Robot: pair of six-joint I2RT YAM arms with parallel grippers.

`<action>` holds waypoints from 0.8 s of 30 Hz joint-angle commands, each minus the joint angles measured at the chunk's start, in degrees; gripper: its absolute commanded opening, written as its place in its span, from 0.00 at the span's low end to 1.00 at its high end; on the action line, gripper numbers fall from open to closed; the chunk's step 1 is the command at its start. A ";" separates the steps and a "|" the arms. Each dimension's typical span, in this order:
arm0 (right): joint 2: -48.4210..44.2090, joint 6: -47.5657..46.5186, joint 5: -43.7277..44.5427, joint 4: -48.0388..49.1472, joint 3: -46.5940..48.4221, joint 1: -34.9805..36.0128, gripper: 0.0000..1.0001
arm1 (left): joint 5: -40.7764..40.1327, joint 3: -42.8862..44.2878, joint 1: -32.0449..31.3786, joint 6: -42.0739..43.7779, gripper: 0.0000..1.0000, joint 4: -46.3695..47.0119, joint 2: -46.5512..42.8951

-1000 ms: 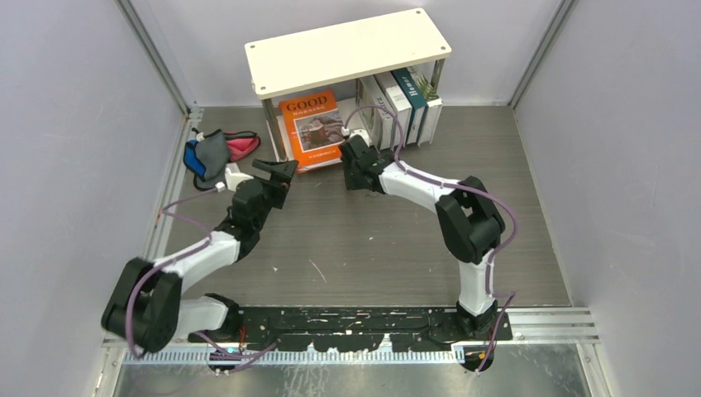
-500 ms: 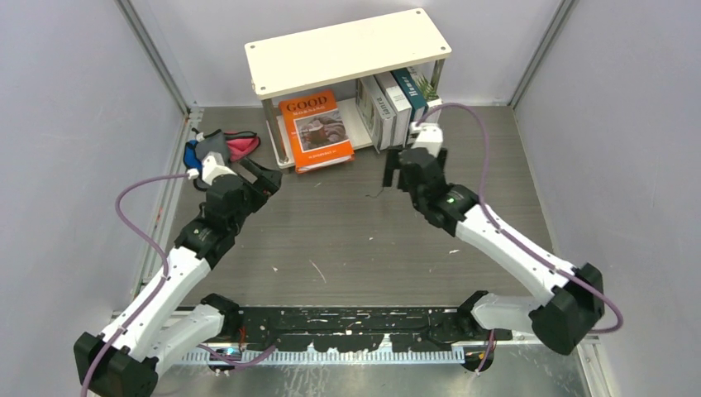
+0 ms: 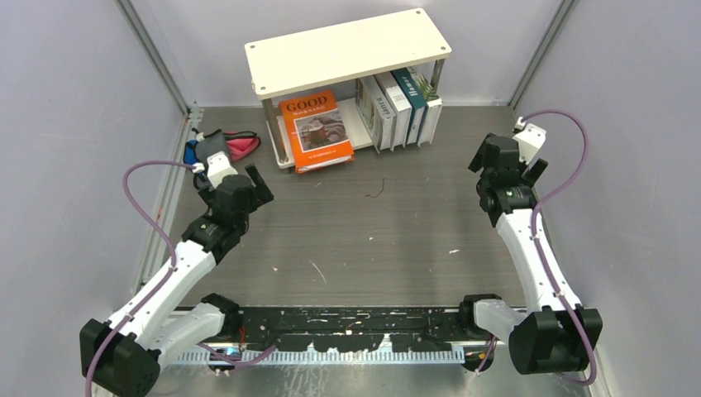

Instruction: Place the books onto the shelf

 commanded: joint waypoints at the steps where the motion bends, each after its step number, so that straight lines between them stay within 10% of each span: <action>1: 0.89 -0.55 4.17 3.38 0.48 -1.26 1.00 | -8.82 -0.73 0.18 10.24 0.99 5.81 -0.45; 24: 4.47 12.85 4.61 -2.16 2.20 -1.29 1.00 | -11.32 -5.08 5.57 13.33 1.00 15.77 2.31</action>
